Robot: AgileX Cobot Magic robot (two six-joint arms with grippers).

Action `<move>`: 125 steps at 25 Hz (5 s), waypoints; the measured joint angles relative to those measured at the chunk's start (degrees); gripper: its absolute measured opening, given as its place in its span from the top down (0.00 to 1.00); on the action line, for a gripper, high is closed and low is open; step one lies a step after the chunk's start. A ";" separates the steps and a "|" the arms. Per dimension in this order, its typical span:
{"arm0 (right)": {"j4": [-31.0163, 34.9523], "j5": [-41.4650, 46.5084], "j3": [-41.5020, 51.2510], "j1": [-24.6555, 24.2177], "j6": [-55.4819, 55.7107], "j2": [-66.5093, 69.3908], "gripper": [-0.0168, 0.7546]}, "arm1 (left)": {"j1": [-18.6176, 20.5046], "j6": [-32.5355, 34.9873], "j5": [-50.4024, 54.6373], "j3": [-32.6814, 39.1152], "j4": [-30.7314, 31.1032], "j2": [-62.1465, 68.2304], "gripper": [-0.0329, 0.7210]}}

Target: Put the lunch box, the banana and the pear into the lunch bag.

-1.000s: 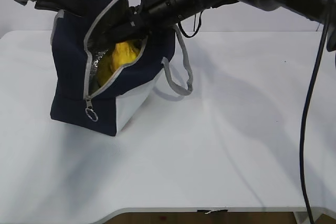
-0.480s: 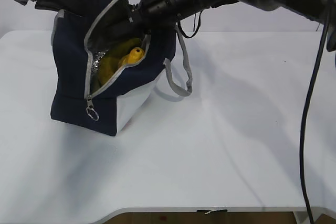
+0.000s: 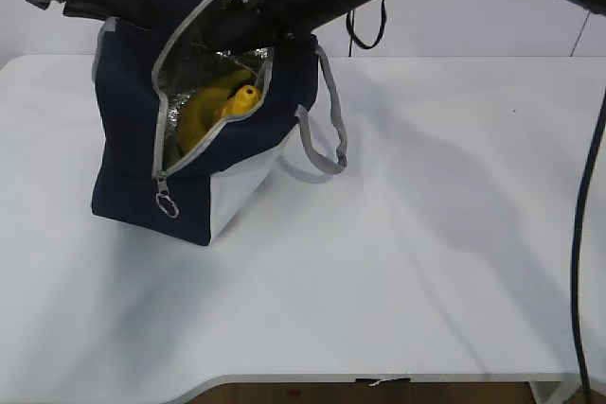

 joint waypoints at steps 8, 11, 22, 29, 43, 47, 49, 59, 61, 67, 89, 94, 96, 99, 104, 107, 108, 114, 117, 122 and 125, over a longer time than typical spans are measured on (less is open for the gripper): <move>-14.42 -2.25 0.00 -2.83 24.16 -5.78 0.47 | 0.00 0.00 0.00 0.00 -0.35 0.00 0.96; -18.26 0.15 0.00 -4.20 31.54 -6.53 0.47 | 0.00 0.00 0.00 0.00 -0.44 0.00 0.96; -24.45 6.51 0.00 -5.73 43.83 -6.53 0.47 | 0.00 0.09 0.14 0.00 -1.29 0.00 0.96; -24.45 6.60 0.00 -5.62 46.26 -6.53 0.47 | -0.13 0.89 0.24 0.00 -2.76 0.00 0.96; -23.18 6.60 8.92 -4.48 47.38 -6.11 0.47 | -0.26 2.03 0.24 0.00 -3.01 0.00 0.96; -21.24 6.60 10.26 -4.48 45.90 -6.11 0.47 | -0.26 2.16 0.24 0.00 -3.12 0.00 0.96; -20.14 6.49 10.26 -4.48 44.67 -6.11 0.49 | -0.26 2.16 0.24 0.00 -3.12 0.00 0.96; -21.51 6.14 10.26 -3.04 40.42 -5.23 0.94 | -0.26 2.20 0.24 0.00 -2.79 0.00 0.96; -22.05 6.14 10.26 -2.91 40.28 -5.23 0.96 | -0.26 2.29 0.35 0.00 -2.79 0.00 0.96; -23.71 6.14 10.26 -2.82 38.84 -5.35 0.97 | -1.61 2.29 0.45 0.00 -2.77 0.00 0.96; -32.87 7.89 10.67 -5.51 38.25 -17.16 0.97 | -15.83 2.42 -6.08 0.00 -0.33 0.00 0.96; -35.68 8.32 11.75 -5.59 38.16 -20.01 0.97 | -18.47 2.42 -6.80 0.00 0.02 0.00 0.96; -36.22 8.32 13.54 -5.59 37.82 -21.37 0.97 | -19.49 2.42 -6.91 0.00 0.45 0.00 0.96; -36.92 8.21 17.98 -5.59 36.56 -23.59 0.97 | -20.73 2.42 -7.16 0.00 0.93 0.00 0.96; -40.88 8.09 23.35 -5.59 36.00 -27.09 0.97 | -23.14 2.42 -7.97 0.00 0.96 0.00 0.96; -42.91 8.09 24.58 -5.59 35.91 -28.87 0.97 | -24.91 2.42 -8.74 0.00 1.44 0.00 0.96; -43.31 8.09 24.73 -5.74 35.91 -29.60 0.97 | -25.52 2.42 -9.00 0.00 1.74 0.00 0.96; -45.40 8.30 26.79 -5.73 35.87 -32.54 0.97 | -27.69 2.42 -10.79 0.00 2.18 0.00 0.96; -45.96 8.30 28.57 -5.73 35.77 -33.21 0.97 | -28.40 2.42 -10.90 0.00 2.34 0.00 0.96; -45.99 8.07 30.71 -5.73 35.64 -33.33 0.97 | -28.62 2.42 -11.71 0.00 2.46 0.00 0.96; -45.99 8.07 30.68 -5.73 35.51 -33.33 0.97 | -28.62 2.42 -12.43 0.00 3.36 0.00 0.96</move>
